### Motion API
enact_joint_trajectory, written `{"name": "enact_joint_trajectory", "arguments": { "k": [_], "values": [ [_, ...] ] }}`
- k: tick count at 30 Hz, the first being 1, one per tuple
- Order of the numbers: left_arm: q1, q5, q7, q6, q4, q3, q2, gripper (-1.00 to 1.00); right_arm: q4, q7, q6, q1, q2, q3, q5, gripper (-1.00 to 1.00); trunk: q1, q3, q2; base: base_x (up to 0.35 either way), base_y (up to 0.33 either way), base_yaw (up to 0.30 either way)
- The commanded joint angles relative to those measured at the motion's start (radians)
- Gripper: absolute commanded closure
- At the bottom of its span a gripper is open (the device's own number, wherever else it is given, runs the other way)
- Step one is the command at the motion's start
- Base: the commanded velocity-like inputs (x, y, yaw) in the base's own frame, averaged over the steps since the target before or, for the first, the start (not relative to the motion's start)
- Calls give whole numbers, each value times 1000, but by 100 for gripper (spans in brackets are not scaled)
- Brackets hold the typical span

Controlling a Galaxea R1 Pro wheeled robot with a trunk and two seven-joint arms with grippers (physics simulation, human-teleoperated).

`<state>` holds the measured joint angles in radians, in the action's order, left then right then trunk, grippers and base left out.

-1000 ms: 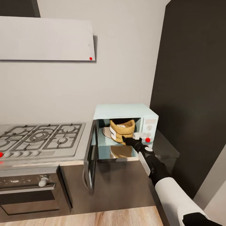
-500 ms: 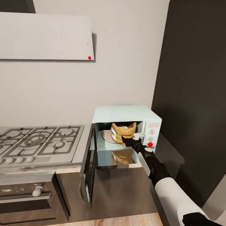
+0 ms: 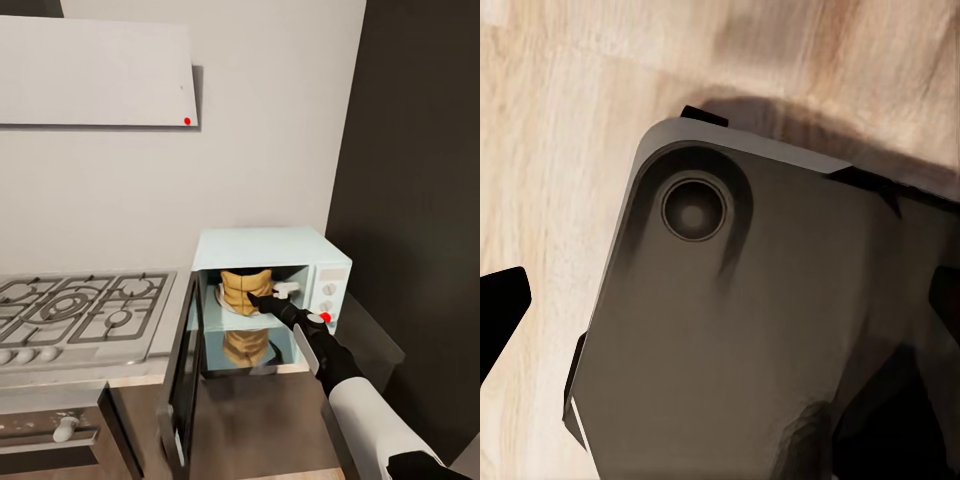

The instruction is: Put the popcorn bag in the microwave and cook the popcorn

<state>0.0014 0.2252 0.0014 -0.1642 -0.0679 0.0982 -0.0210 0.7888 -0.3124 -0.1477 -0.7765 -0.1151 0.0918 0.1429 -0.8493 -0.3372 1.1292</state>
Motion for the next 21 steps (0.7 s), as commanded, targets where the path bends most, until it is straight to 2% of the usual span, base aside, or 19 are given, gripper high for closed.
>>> {"name": "enact_joint_trajectory", "arguments": {
  "k": [1,5,11,17,21],
  "values": [
    [0,-1,0,-1,-1,8,0,-100,1,-5,-7,-1,0,0,10,-100,0,-1,1,155,0,0],
    [0,-1,0,-1,-1,8,0,-100,1,-11,-7,-1,0,0,10,-100,0,-1,1,138,0,0],
    [0,-1,0,-3,-1,6,0,-100,1,-11,-11,-1,4,1,8,-100,0,-1,1,-4,0,0],
    [0,-1,0,-6,-2,7,-2,-100,1,-11,-14,-1,6,2,5,-100,0,-1,1,-286,0,0],
    [0,-1,1,-6,-2,7,-2,-100,1,-9,-15,-1,1,1,-49,-100,0,-1,1,-332,0,0]
  ]
}}
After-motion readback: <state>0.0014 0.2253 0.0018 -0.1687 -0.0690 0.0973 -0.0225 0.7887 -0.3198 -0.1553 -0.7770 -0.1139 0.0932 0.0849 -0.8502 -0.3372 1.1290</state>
